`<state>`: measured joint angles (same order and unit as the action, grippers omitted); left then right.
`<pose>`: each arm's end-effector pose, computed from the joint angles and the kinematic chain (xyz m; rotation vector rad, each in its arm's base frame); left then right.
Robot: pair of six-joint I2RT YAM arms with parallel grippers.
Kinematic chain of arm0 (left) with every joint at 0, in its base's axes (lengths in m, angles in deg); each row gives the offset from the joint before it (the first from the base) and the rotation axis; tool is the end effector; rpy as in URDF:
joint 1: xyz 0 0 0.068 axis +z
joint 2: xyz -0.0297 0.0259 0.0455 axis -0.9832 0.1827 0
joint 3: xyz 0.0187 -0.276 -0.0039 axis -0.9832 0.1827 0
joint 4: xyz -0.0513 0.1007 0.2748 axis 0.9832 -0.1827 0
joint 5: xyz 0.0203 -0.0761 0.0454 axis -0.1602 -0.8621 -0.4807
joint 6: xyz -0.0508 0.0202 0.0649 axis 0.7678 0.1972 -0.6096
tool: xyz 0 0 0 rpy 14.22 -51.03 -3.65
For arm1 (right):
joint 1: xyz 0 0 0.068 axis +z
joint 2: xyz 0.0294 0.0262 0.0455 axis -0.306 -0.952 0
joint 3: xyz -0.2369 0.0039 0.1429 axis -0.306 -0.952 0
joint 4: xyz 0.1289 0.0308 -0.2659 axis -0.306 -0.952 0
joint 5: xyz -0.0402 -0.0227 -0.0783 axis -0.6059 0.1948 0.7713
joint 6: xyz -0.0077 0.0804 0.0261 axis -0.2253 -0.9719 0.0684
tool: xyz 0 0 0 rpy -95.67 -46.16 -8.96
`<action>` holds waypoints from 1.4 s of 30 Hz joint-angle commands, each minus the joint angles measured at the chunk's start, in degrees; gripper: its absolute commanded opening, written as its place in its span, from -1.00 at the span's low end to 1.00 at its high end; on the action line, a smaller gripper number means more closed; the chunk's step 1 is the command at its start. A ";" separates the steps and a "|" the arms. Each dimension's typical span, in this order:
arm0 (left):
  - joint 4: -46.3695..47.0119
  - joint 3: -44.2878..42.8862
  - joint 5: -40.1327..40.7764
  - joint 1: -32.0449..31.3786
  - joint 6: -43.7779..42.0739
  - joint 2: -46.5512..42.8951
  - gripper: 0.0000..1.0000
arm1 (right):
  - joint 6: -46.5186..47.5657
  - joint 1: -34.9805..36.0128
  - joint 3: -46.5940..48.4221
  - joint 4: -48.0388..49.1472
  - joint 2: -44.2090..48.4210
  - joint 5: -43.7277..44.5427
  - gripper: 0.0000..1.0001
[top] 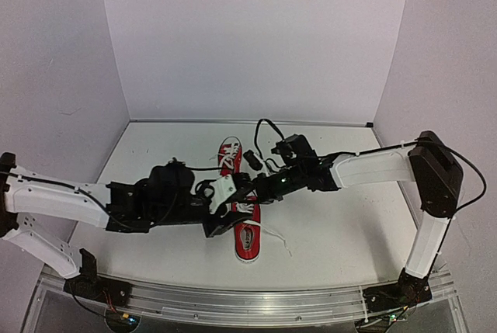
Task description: Tie the shoes
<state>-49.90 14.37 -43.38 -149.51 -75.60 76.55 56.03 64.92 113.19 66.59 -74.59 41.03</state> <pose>0.1278 -0.3418 0.2234 1.2910 1.5389 -0.6197 0.2739 0.3693 0.1586 -0.8903 2.2604 1.4872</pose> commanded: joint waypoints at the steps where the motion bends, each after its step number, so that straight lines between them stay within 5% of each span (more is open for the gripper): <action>1: 7.80 8.89 11.43 1.13 9.96 -9.15 -0.02 | -0.44 2.51 3.91 0.52 -3.48 -0.52 -1.00; 6: 7.80 16.12 15.92 3.07 16.79 -17.04 0.00 | -1.43 4.20 6.47 0.56 -7.03 0.23 -0.94; 11: 6.86 19.07 16.36 4.49 21.07 -19.42 0.04 | -2.08 4.82 8.82 0.22 -8.66 -0.52 -0.52; 26: 9.26 11.63 1.55 8.26 21.67 -3.80 0.20 | 6.05 -1.83 5.73 -8.13 6.84 0.14 0.35; 35: 12.26 4.76 -5.93 10.24 22.40 6.27 0.20 | 16.92 -4.11 5.32 -17.08 5.03 3.87 0.02; 42: 14.30 3.11 -8.33 11.53 24.30 11.14 -0.01 | 22.58 -4.11 7.02 -21.16 2.93 4.50 -0.25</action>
<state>-38.87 19.55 -49.11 -138.90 -52.88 86.50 73.19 60.63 118.62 48.82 -70.63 44.53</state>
